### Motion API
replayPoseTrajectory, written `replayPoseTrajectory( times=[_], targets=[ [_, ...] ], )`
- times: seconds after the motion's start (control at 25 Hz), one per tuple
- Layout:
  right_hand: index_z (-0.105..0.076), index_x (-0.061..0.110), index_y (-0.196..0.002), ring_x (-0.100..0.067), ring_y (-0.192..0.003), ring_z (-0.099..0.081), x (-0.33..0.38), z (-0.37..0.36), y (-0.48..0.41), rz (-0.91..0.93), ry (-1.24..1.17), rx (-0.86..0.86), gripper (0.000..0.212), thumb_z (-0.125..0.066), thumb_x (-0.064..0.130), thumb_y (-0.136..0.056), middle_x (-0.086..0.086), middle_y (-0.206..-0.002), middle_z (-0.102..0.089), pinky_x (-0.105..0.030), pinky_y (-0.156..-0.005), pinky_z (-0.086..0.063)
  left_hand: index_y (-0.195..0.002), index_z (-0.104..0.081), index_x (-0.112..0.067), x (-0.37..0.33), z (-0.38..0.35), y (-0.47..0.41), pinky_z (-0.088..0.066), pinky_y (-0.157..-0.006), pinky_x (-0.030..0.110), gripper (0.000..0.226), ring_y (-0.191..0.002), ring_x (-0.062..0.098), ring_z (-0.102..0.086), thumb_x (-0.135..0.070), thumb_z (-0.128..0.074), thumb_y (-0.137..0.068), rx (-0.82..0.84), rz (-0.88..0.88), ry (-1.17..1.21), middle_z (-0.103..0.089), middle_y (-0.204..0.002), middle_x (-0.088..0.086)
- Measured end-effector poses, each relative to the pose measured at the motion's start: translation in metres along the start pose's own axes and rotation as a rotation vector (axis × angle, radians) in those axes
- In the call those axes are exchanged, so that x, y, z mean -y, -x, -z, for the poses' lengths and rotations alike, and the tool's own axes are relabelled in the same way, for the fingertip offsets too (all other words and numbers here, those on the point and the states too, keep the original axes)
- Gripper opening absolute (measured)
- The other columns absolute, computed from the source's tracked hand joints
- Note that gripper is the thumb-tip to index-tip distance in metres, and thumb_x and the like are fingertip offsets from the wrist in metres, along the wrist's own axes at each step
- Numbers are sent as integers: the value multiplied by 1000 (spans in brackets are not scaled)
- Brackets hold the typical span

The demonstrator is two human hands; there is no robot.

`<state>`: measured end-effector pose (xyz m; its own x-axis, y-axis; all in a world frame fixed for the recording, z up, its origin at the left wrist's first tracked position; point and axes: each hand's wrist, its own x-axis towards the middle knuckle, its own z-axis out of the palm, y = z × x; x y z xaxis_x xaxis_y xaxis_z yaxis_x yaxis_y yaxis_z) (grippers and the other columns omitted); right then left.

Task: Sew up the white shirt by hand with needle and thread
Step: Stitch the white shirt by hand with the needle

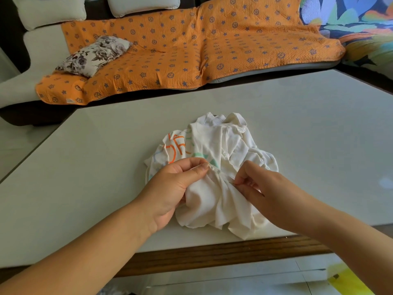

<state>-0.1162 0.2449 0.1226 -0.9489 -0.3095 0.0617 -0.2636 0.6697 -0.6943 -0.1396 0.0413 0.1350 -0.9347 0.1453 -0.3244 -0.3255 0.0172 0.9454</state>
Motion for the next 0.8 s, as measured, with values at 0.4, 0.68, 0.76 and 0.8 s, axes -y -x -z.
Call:
replayPoseTrajectory(
  times=[0.4,0.68,0.76,0.8],
  targets=[
    [-62,29,-83,0,-75,-63,10,6,2,-57,-364,-376,12,-61,21,-93,17,-83,-69,-7,-62,-44,-83,-72,-31,1,-7,0,-43,-85,36,7,-91,18,-60,-27,-69,-87,48,-220,-131,-68,-87,-2],
    [-66,28,-88,-3,-45,-54,24,-7,11,-33,-378,-177,8,-62,23,-93,-2,-56,-63,-11,-51,-43,-80,-74,-28,2,-10,2,-45,-92,36,9,-87,13,-64,-22,-69,-84,38,-291,-132,-72,-83,-3],
    [-66,31,-92,-3,-44,-53,21,-8,9,-72,-323,-170,8,-60,26,-94,2,-53,-61,-10,-50,-41,-79,-73,-30,1,-10,3,-45,-88,32,8,-86,12,-63,-24,-68,-81,60,-287,-101,-71,-82,-4],
    [-66,32,-93,-3,-43,-53,20,-8,9,-84,-314,-168,8,-60,26,-94,3,-53,-61,-11,-50,-41,-78,-73,-31,2,-10,3,-44,-87,31,9,-85,12,-63,-24,-67,-81,69,-283,-94,-71,-82,-5]
  ],
)
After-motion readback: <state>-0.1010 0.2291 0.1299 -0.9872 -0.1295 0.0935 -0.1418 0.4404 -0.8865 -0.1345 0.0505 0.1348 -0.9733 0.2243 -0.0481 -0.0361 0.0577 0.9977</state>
